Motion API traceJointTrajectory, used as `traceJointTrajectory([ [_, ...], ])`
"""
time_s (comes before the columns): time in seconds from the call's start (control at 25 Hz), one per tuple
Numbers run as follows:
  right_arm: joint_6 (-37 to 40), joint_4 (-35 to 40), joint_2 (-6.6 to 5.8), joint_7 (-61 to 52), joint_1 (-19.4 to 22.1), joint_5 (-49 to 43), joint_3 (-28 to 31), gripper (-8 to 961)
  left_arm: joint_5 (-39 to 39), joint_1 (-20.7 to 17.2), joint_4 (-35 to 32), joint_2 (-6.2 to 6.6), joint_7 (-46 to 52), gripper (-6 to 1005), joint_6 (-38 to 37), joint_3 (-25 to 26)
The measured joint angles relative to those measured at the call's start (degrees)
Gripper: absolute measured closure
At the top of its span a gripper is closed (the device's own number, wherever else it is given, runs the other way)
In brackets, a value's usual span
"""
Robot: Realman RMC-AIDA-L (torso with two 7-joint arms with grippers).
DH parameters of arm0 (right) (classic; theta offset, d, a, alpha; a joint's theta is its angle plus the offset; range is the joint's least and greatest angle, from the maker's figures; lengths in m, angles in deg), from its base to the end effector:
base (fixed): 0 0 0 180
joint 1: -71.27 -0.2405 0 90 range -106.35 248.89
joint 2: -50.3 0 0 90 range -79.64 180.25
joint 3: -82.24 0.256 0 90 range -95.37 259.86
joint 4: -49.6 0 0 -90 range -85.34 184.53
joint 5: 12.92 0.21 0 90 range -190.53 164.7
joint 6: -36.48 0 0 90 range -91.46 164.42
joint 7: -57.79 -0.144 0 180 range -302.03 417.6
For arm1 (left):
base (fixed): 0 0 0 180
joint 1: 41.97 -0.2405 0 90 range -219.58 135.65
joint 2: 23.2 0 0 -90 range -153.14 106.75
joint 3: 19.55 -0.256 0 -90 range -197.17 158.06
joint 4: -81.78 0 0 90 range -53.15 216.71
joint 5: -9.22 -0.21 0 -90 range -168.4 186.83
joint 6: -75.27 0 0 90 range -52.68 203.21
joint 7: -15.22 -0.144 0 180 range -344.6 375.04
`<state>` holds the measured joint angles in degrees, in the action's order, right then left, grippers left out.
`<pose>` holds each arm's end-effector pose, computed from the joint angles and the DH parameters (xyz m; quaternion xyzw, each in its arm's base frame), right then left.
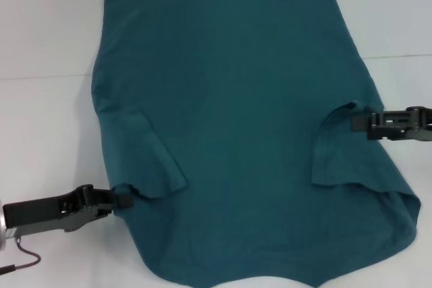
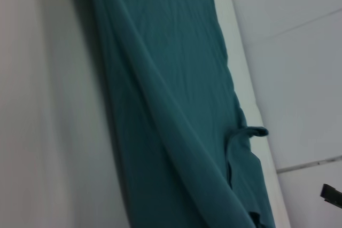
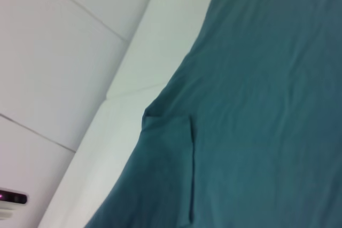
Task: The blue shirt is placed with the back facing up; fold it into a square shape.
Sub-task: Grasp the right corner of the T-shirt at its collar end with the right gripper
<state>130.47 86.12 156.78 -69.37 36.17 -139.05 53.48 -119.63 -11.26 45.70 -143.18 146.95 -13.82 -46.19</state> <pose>0.2913 0.3590 0.0973 -0.7942 0.5594 0.2147 0.1012 -0.2933 0.3179 -0.0030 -0.7136 -0.6558 -0.2434 0.0377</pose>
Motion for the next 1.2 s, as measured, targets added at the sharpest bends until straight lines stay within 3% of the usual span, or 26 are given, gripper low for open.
traceJointTrajectory([
  [0.36, 2.0, 2.0, -3.04, -5.3, 0.8, -12.5, -1.0, 36, 0.1, 0.1, 0.1, 0.02, 1.1, 955, 1.2, 0.2],
  [0.56, 4.1, 4.8, -3.27, -5.7, 1.3, -18.6, -1.2, 37, 0.2, -0.1, 0.1, -0.01, 1.4, 955, 1.9, 0.2],
  [0.76, 3.8, 5.1, -2.69, -3.9, 1.5, -20.7, -3.0, 37, 0.2, -0.1, 0.1, -0.10, 1.4, 956, 2.0, 0.2],
  [1.2, -3.1, 5.1, 0.04, -4.4, 0.6, -23.5, -3.8, 38, 0.2, -0.3, 0.8, -0.28, 1.4, 956, 2.6, 0.2],
])
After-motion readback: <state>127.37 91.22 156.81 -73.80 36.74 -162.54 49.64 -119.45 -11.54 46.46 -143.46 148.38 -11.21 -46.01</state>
